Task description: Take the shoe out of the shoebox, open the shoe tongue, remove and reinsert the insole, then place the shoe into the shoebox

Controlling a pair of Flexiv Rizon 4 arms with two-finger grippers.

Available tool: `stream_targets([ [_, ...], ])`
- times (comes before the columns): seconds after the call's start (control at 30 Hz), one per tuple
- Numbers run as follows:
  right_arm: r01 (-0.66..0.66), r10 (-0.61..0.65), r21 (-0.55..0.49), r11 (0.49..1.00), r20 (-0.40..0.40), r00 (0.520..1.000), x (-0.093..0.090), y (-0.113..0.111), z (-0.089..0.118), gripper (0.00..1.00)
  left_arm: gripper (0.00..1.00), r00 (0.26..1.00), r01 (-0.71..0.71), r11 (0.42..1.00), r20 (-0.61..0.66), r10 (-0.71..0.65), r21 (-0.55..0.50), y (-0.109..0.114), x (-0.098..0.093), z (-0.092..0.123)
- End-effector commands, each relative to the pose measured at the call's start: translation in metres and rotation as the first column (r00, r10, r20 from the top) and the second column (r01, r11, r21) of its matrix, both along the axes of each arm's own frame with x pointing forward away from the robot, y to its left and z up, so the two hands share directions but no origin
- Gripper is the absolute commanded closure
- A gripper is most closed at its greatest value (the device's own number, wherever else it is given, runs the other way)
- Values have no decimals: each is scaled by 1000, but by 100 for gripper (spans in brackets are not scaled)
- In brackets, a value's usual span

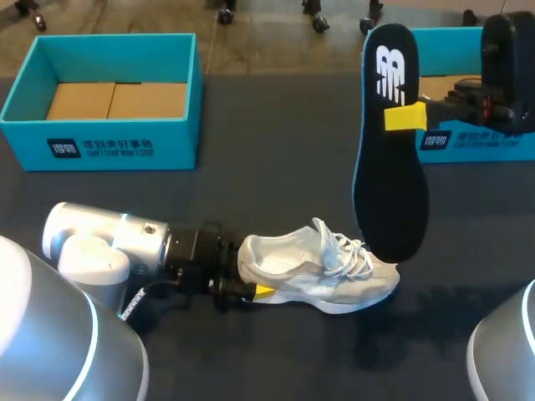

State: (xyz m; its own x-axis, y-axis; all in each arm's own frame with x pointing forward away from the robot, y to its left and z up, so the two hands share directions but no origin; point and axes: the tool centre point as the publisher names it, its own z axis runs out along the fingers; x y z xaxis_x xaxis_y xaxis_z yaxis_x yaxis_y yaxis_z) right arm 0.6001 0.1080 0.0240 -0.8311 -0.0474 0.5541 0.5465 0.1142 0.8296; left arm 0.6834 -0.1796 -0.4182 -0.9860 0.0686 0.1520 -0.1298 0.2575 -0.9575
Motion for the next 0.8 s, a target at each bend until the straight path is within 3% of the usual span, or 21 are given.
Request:
stream_targets([
  [0.03,-1,1,-2,1000,-2,1000,1,2,0,100,100,1000,-1,1000,0,1,2,-1,0,0],
  [0.23,-1,1,-2,1000,-2,1000,1,2,0,100,100,1000,6,1000,-4,-6,5,1,-2,1],
  [0.3,-1,1,-2,1000,-2,1000,1,2,0,100,41,1000,11,1000,-5,-11,5,3,-2,2],
  [0.33,-1,1,-2,1000,-2,1000,1,2,0,100,0,1000,17,1000,-4,-17,4,4,-3,2],
  [0.8,-1,1,-2,1000,-2,1000,1,2,0,100,0,998,39,998,43,-41,54,18,-11,9],
])
